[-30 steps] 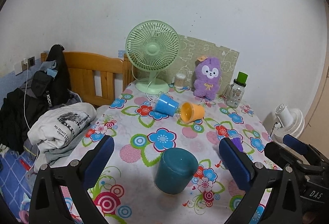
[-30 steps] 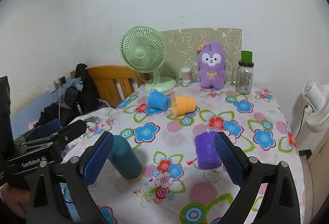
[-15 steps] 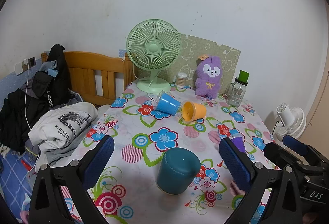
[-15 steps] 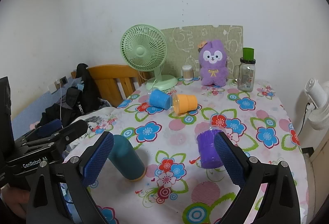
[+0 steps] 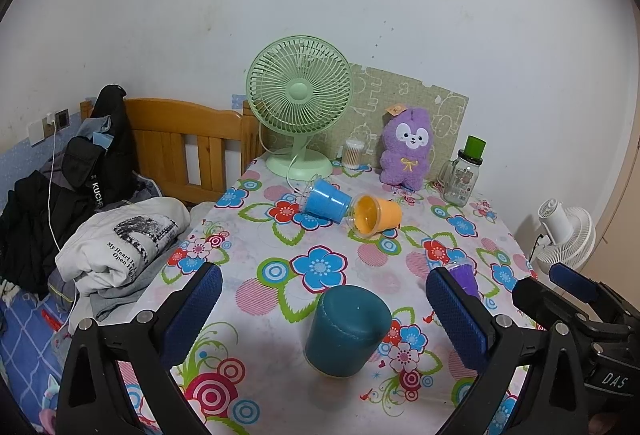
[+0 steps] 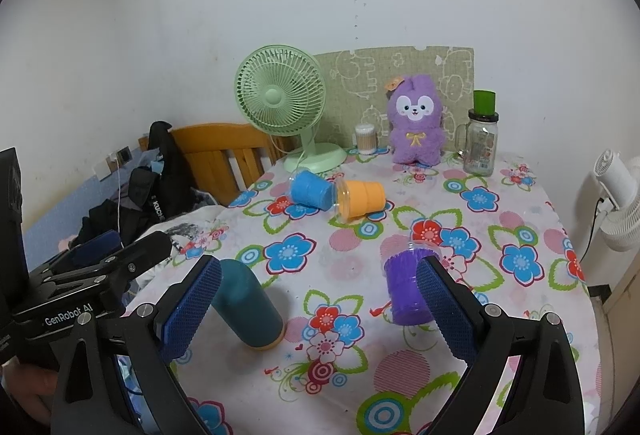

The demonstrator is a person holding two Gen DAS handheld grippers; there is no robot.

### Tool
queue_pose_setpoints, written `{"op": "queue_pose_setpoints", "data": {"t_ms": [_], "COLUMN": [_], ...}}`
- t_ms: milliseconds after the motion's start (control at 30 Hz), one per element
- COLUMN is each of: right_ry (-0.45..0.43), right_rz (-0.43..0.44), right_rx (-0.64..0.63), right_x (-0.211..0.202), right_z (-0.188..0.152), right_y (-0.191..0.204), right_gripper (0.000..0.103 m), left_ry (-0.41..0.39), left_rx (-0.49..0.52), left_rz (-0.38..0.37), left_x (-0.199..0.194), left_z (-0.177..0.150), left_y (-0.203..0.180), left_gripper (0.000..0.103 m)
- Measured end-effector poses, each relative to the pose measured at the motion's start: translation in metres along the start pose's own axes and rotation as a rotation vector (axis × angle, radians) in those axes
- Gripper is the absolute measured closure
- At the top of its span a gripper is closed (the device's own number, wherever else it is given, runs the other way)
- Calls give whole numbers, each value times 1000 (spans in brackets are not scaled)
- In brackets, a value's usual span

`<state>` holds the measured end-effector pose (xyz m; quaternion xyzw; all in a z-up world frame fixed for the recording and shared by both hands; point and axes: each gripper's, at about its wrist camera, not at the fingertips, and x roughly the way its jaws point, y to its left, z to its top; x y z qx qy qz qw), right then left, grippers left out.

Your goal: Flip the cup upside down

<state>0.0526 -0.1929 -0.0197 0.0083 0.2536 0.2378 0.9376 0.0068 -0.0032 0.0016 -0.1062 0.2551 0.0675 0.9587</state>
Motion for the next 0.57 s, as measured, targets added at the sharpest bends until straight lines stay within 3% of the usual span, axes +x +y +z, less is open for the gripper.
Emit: {"op": "queue_pose_setpoints", "data": {"t_ms": [333,567], "right_ry": [4,11], "right_rz": [3,6], "right_rx": [5,0], "right_x": [-1,-2], "right_z": [-2,-3], "right_y": [1,2], "right_gripper": [4,4], "left_ry": [4,-43], "left_rx": [2,58], "left_rz": [-6,-1], "left_x": [1,-7], "left_z": [0,-5], "left_y": [0,-8], "left_gripper": [0,0]}}
